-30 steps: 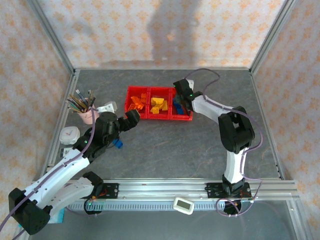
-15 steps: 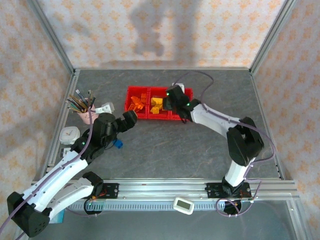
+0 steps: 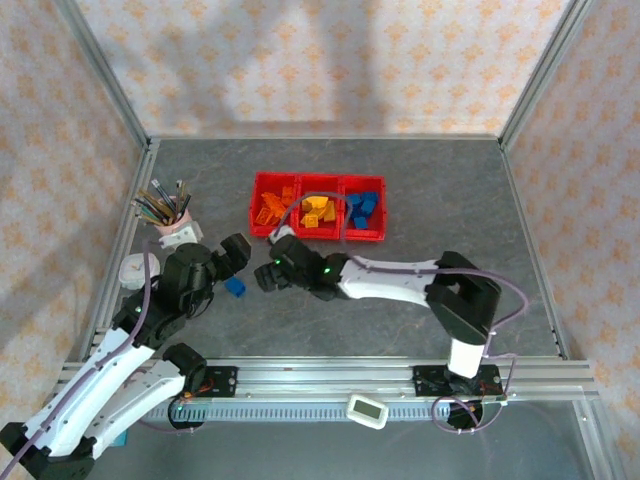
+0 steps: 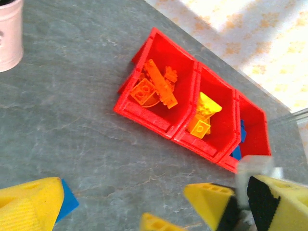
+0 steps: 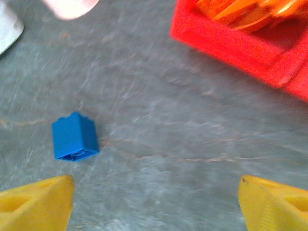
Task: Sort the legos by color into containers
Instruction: Pick up the lego from the bottom-left of the table.
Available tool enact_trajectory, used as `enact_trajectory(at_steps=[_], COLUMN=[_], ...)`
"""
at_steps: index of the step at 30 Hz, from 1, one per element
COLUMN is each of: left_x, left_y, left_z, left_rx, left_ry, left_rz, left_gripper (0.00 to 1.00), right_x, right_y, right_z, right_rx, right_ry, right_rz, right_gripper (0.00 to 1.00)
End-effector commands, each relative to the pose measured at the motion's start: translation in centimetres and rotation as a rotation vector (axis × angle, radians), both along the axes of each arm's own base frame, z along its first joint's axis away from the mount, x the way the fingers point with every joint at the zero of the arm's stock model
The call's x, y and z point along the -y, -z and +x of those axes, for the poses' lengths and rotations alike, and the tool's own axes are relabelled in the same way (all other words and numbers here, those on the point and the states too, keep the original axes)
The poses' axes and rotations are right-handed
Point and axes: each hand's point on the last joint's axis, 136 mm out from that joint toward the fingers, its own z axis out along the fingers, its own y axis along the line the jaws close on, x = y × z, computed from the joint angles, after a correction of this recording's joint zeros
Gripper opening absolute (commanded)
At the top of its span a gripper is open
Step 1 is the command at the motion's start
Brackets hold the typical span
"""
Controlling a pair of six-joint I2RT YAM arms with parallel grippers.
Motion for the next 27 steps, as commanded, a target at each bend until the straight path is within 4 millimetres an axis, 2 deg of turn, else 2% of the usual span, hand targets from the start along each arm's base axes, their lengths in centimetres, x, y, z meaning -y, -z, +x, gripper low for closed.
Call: enact_trajectory(at_steps=[1,4,7,13,20,27], left_x=[-1.8,-2.6,-3.3,-3.9,-4.2,-4.2], left_y=[0.5,0.7,0.9,0.9,1.0,1.0], left_z=[-1.5,-2.2,-2.7,-3.3,-3.4,-3.2], left_rx=[-0.024,-0.016,-0.025,-0.013,-0.006,-0.007], left_ry=[-0.075,-0.108,-0.143,-0.171,-0.187,-0.188], left_rz=[-0.011,-0.031,-0.044,-0.068,-0.066,-0.057], left_gripper=[0.99,0.99,0.99,0.99,0.99,0.99], right_x=[-3.4,-5.6,-7.3,-9.3,-10.8,-11.2], right_y=[0.3,1.2,2.6,4.7,6.8,8.0], right_z=[-0.6,-1.4,-1.3,-0.6,0.2,0.2], right_rx=[0.002,0.008,0.013,0.026,0.049,0.062], right_ry=[-0.054,-0.098,-0.114,-0.133,-0.152,-0.165], right_rz=[0.047,0.042,0.015,-0.032,-0.099,-0.151], right_gripper=[0.89,0.90,0.90,0.87,0.74,0.56])
